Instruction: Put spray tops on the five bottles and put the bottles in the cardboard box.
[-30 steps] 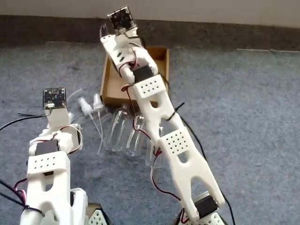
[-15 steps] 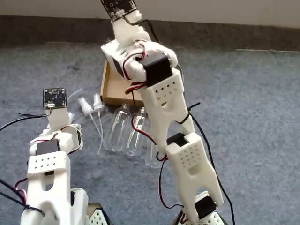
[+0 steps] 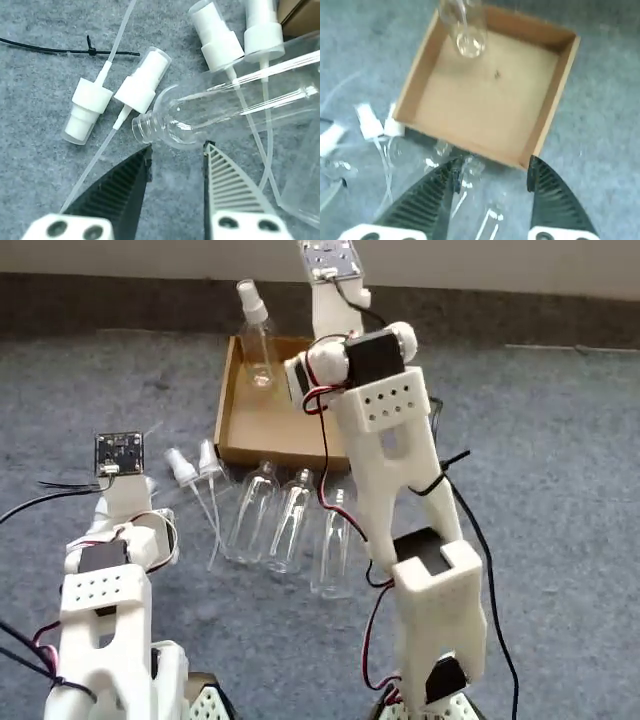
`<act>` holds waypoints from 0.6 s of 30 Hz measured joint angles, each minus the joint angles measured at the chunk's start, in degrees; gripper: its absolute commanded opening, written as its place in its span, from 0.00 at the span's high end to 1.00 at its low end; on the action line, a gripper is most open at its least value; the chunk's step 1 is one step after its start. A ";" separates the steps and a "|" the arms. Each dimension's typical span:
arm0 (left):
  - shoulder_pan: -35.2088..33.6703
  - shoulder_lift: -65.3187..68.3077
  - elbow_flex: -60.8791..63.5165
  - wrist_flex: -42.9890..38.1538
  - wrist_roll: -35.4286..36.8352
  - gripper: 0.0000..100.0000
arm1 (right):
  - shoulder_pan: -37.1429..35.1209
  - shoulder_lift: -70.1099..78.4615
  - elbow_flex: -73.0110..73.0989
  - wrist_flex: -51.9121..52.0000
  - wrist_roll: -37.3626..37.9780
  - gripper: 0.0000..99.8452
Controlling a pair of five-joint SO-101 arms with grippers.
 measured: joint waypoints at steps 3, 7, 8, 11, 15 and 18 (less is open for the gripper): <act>0.00 0.00 0.09 0.00 0.00 0.84 | 0.18 -7.21 17.93 -1.14 0.00 0.72; 0.00 0.00 0.09 0.00 -0.09 0.84 | 0.88 -13.89 39.30 -8.53 0.00 0.72; 0.00 0.00 0.09 0.00 -0.09 0.84 | 0.88 -15.21 43.87 -10.55 0.00 0.72; 0.00 0.00 0.09 0.00 -0.09 0.84 | 0.88 -18.46 56.44 -17.41 -1.23 0.72; 0.00 0.00 0.09 0.00 -0.09 0.84 | 0.18 -20.48 67.96 -25.58 -5.10 0.72; 0.00 0.00 0.09 0.00 -0.09 0.84 | -0.97 -22.15 71.30 -28.22 -7.47 0.72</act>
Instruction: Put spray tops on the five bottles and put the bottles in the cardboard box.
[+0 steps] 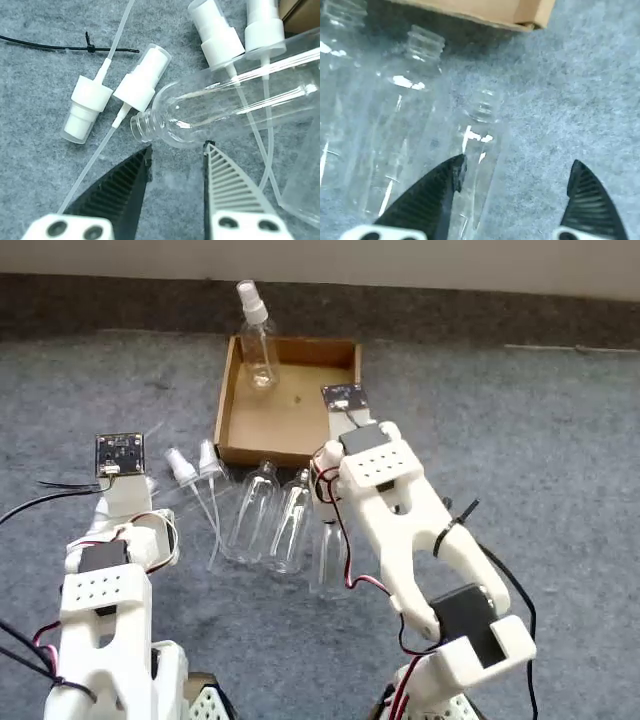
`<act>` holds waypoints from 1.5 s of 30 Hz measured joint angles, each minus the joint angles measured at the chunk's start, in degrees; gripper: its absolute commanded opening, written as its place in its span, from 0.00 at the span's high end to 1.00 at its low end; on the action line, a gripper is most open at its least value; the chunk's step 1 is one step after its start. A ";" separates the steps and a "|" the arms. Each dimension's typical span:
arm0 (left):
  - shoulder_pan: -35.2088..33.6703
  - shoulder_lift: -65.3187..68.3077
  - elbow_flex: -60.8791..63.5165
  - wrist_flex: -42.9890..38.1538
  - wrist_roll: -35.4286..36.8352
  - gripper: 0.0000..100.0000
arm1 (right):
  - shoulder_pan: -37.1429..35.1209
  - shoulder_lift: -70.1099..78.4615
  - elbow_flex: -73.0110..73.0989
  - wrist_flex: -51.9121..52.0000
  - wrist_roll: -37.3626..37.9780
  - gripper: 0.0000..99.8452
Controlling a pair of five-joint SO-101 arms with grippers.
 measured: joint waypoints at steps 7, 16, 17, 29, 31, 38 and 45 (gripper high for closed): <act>0.00 0.00 0.00 0.00 0.00 0.84 | -0.53 -0.18 3.52 -6.77 -2.73 0.72; 0.00 0.00 0.00 0.00 0.00 0.84 | -1.05 -0.18 10.64 -7.82 -2.99 0.83; 0.00 0.00 0.00 0.00 0.00 0.84 | -0.88 -0.18 10.99 -7.74 -2.99 0.86; 0.00 0.00 0.44 0.00 0.00 0.84 | 21.01 -0.18 10.20 -8.53 11.69 0.99; 0.00 0.00 0.44 0.00 0.00 0.84 | 24.97 0.18 7.74 -9.67 15.30 0.99; -0.09 0.00 0.44 0.00 0.00 0.84 | 28.04 13.80 -8.18 -10.29 25.67 0.98; -0.09 0.00 0.44 0.00 0.00 0.84 | 28.04 27.78 -29.54 -4.31 30.24 0.74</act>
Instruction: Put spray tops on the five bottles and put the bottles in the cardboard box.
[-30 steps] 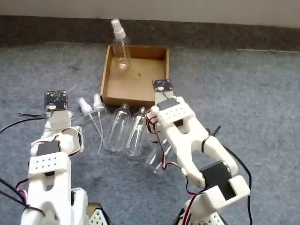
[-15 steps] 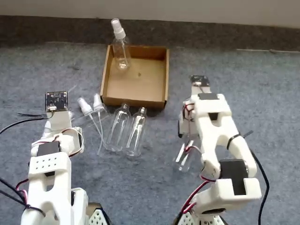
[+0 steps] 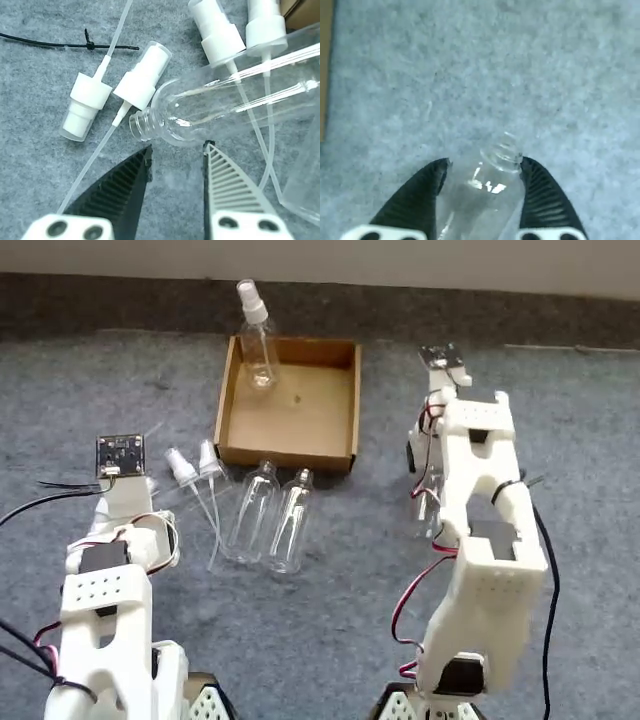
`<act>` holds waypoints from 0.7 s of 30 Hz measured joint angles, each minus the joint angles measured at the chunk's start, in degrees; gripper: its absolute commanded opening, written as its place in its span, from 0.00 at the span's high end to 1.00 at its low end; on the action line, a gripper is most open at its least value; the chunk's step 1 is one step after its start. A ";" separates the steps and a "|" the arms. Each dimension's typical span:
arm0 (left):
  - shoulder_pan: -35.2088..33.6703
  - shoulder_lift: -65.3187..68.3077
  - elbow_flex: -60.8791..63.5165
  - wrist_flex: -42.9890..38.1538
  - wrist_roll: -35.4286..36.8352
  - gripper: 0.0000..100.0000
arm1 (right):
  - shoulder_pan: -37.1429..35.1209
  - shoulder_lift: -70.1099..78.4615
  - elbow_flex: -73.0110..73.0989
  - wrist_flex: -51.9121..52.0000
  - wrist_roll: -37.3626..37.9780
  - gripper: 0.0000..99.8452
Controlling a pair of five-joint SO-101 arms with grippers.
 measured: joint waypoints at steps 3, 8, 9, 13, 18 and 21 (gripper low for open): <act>0.00 0.00 0.00 0.00 0.00 0.84 | 0.09 3.69 -7.47 6.33 0.26 0.67; 0.00 0.00 0.00 0.00 0.00 0.84 | 0.18 6.15 -17.32 15.65 0.18 0.67; 0.00 0.00 0.00 0.00 0.00 0.84 | 0.09 6.33 -19.08 16.70 -0.97 0.67; 0.00 0.00 0.00 0.00 0.00 0.84 | 0.09 6.42 -23.38 18.81 -5.36 0.67; 0.00 0.00 0.00 0.00 0.00 0.84 | 0.00 10.64 -22.42 18.02 -11.43 0.67; 0.00 0.00 0.00 0.00 0.00 0.84 | 0.00 14.42 -22.15 16.88 -12.57 0.67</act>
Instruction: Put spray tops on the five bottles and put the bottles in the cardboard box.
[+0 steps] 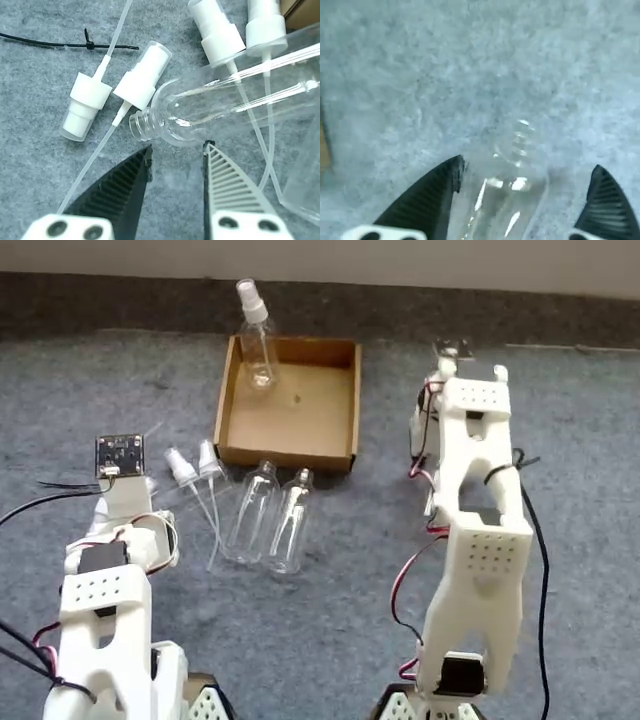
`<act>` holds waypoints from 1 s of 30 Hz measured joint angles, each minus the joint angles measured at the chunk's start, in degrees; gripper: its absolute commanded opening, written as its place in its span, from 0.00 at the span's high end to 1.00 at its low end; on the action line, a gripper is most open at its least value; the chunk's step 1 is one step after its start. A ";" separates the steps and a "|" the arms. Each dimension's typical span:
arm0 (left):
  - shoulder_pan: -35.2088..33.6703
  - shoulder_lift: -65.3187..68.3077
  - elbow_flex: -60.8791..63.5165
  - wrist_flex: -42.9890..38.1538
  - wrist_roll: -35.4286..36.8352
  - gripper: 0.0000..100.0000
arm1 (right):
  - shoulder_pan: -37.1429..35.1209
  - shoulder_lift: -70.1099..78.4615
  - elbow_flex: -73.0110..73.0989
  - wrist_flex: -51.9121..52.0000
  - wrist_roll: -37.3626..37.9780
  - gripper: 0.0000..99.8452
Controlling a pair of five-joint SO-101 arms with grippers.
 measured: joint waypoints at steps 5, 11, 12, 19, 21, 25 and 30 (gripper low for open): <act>0.00 0.00 0.00 0.00 0.00 0.84 | 0.00 3.43 -1.49 -0.26 -0.62 0.78; 0.00 0.00 0.00 0.00 0.00 0.84 | 0.44 3.78 -5.19 1.32 -0.62 1.00; 0.00 0.00 0.00 0.00 0.00 0.84 | 0.35 3.78 -5.89 1.32 -0.62 0.99; 0.00 0.00 -0.09 0.09 0.00 0.84 | 0.18 3.87 -14.15 7.91 4.75 0.99; -0.53 0.00 -1.85 2.37 -1.05 0.83 | -0.09 4.04 -18.02 11.34 6.68 0.99; -4.04 0.00 -10.20 12.04 -7.47 0.83 | 0.09 4.31 -23.30 15.30 11.52 1.00; -12.40 0.09 -21.98 19.69 -14.59 0.83 | 0.00 4.31 -23.30 15.47 16.62 1.00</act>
